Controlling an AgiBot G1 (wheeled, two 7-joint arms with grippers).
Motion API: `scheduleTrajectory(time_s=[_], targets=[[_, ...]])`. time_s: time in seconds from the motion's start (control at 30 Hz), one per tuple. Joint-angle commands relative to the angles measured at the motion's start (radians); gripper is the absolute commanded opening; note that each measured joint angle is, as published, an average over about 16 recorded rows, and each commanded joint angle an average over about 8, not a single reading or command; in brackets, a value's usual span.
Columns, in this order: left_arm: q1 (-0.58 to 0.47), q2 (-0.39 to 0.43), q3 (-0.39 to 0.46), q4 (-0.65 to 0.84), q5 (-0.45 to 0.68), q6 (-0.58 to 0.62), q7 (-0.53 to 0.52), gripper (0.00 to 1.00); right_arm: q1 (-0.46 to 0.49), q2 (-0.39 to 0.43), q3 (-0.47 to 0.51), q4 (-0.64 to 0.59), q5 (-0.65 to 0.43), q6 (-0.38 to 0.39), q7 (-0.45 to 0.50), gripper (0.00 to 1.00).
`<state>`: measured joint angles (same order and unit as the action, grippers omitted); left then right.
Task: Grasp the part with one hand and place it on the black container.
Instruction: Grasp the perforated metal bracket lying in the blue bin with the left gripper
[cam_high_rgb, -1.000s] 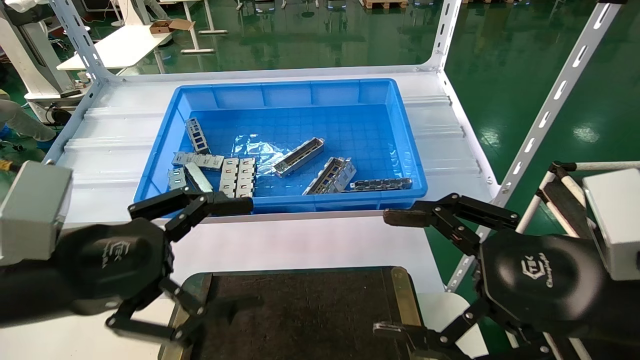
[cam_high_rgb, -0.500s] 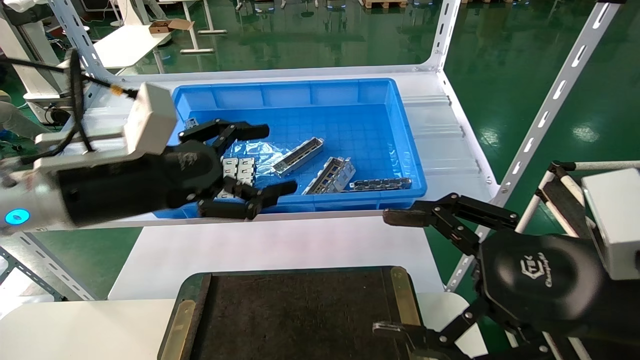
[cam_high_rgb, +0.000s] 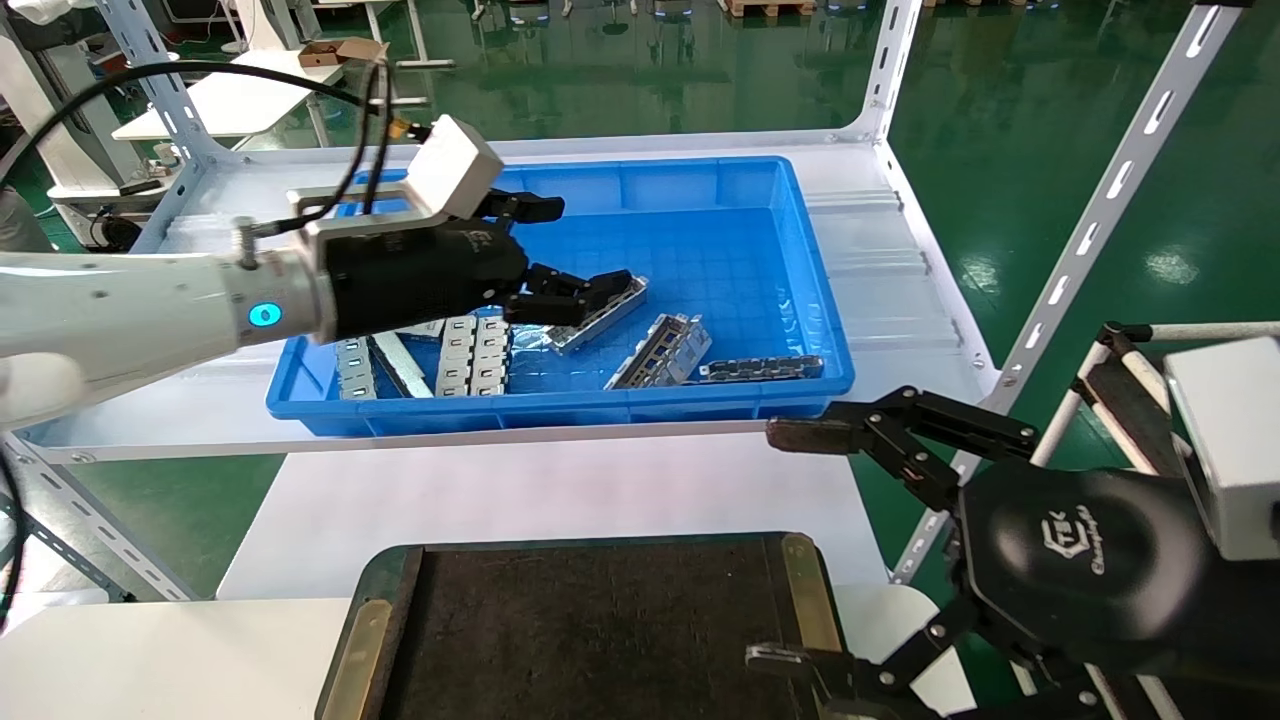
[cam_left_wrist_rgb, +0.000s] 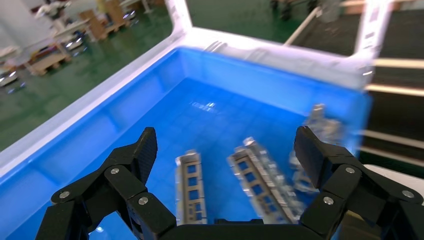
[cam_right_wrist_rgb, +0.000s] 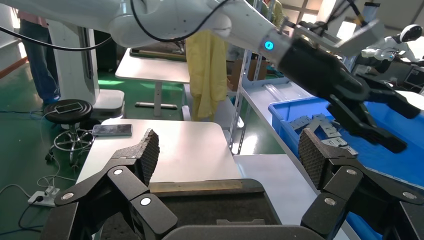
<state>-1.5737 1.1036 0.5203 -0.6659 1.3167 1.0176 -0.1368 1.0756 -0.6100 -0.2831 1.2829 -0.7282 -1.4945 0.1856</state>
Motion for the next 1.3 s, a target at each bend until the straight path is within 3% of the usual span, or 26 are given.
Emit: scheduleTrajectory(time_s=[0.03,0.5,0.93,0.97,1.0,1.07,1.2,1.23,1.3], targets=[[-0.026,0.04,0.013,0.066,0.027,-0.031,0.015,1.0,0.0,0.0,0.0,0.0,0.0,0.0,0.0,1.0],[-0.111,0.209,0.027,0.415,0.071,-0.187,0.157,1.0,0.0,0.0,-0.001,0.0,0.001,0.001,-0.001,1.0],[-0.122,0.254,0.034,0.534,0.049,-0.27,0.174,1.0,0.0,0.001,-0.002,0.0,0.001,0.001,-0.001,1.0],[-0.12,0.254,0.037,0.535,0.048,-0.273,0.17,1.0,0.0,0.001,-0.002,0.0,0.001,0.001,-0.001,0.97],[-0.118,0.255,0.04,0.536,0.047,-0.276,0.167,0.99,0.0,0.001,-0.002,0.0,0.002,0.001,-0.001,0.87],[-0.114,0.256,0.046,0.537,0.046,-0.283,0.157,0.86,0.001,0.001,-0.002,0.0,0.002,0.001,-0.001,0.62],[-0.107,0.257,0.06,0.536,0.043,-0.298,0.134,0.36,0.001,0.001,-0.003,0.0,0.002,0.001,-0.001,0.12],[-0.105,0.257,0.063,0.535,0.042,-0.302,0.127,0.24,0.001,0.001,-0.003,0.0,0.002,0.001,-0.001,0.02],[-0.102,0.257,0.069,0.531,0.039,-0.307,0.117,0.05,0.001,0.001,-0.003,0.0,0.002,0.001,-0.001,0.0]])
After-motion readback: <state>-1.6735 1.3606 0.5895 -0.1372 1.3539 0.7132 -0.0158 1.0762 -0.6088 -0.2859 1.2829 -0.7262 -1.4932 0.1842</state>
